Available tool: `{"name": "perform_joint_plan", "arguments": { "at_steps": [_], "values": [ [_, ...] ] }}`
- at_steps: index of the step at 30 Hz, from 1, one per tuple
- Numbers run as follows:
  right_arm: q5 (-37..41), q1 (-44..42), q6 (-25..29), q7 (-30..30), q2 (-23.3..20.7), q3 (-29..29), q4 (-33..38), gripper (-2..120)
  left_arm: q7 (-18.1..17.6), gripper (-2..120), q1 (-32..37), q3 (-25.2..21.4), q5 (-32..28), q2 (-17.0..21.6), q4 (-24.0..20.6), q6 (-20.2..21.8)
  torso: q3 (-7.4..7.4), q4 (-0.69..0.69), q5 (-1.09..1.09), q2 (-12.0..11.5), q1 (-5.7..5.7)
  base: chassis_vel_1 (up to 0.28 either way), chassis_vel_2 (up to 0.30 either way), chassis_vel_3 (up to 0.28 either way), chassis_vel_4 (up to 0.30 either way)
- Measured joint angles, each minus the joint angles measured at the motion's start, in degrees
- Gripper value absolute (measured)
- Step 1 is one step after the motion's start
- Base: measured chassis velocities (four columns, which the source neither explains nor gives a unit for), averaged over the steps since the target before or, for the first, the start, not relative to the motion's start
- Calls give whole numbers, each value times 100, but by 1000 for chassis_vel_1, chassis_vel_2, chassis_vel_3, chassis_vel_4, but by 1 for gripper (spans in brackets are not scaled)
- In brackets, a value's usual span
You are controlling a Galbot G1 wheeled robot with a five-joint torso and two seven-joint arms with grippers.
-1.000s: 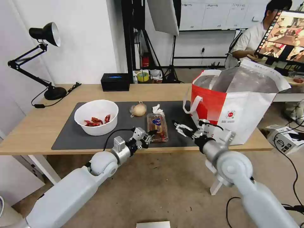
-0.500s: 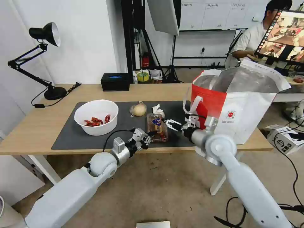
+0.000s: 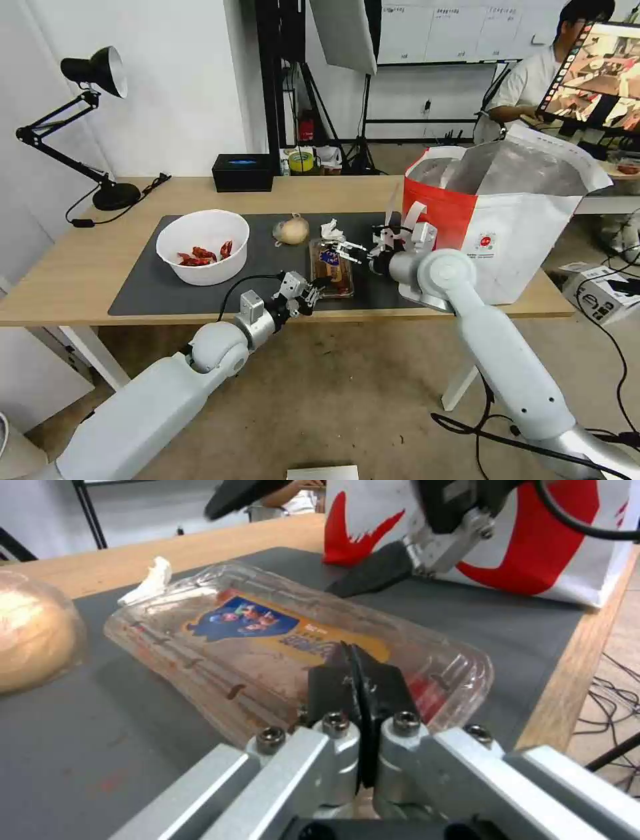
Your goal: Pick up the trash from the table and place it into the takeout bag.
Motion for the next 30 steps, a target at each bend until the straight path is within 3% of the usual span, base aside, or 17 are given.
{"name": "perform_joint_plan", "arguments": {
  "at_steps": [30],
  "values": [
    [199, 286, 23, 199, 258, -489, -471, 100, -22, 0, 121, -89, -41, -11, -98, -43, 0, -1, 0, 0, 0, 0, 0, 0, 0]
  ]
}}
